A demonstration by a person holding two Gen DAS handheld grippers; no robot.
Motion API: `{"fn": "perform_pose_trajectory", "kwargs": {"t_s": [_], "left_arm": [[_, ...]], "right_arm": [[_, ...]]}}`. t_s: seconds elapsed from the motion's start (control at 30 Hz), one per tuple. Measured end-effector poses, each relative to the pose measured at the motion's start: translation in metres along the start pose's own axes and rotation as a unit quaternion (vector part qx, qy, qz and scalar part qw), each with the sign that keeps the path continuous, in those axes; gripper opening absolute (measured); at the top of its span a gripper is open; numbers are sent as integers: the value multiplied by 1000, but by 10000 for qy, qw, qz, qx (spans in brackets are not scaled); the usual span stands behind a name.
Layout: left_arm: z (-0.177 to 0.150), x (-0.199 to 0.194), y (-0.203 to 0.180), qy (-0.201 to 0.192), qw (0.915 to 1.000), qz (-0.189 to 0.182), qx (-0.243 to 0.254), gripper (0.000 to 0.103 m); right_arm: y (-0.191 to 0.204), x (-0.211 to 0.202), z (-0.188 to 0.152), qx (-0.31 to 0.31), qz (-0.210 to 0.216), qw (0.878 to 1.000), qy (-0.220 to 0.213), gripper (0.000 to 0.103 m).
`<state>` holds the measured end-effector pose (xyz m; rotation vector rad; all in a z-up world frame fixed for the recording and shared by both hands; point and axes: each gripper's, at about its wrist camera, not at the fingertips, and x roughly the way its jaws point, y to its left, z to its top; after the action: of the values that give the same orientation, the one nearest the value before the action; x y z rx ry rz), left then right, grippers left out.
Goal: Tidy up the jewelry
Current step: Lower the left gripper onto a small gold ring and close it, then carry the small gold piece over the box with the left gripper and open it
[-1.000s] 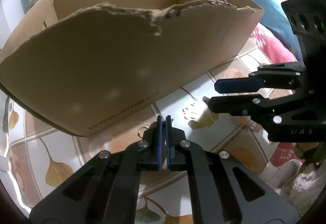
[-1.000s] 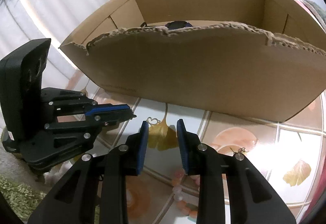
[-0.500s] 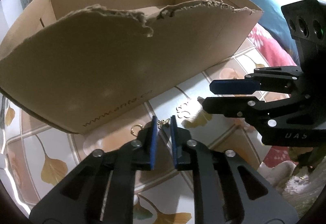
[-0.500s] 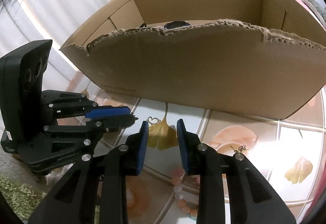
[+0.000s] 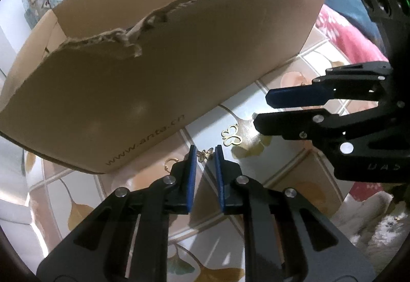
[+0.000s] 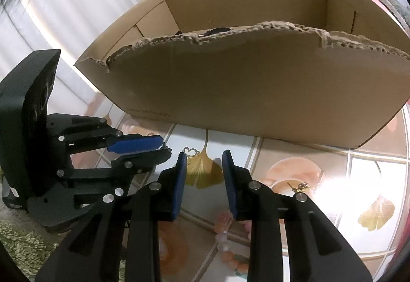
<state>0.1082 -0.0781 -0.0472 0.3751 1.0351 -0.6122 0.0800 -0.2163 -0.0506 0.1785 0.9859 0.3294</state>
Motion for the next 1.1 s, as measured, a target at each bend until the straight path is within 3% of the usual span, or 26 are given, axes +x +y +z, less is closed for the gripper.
{"fn": "perform_pose_trajectory", "kwargs": {"t_s": [0.27,0.63,0.83,1.1], "left_arm": [[2,4,-13,-20,9997,169,199,8],[-4,0,-14,-199,9997,49,107,8],[-13,-5,-3,-177,9998,20,-7,8],[-16,-6,-1,-210,9997,-53,-66,8]], "right_arm": [[2,-4,-2,-13,-61,10000,-61,28],[8,-4,-1,-174,-67,9998,-38,28],[24,8,4,-1142,24,9934,130,28],[34,30,17,-2215,276,9736,469,28]]}}
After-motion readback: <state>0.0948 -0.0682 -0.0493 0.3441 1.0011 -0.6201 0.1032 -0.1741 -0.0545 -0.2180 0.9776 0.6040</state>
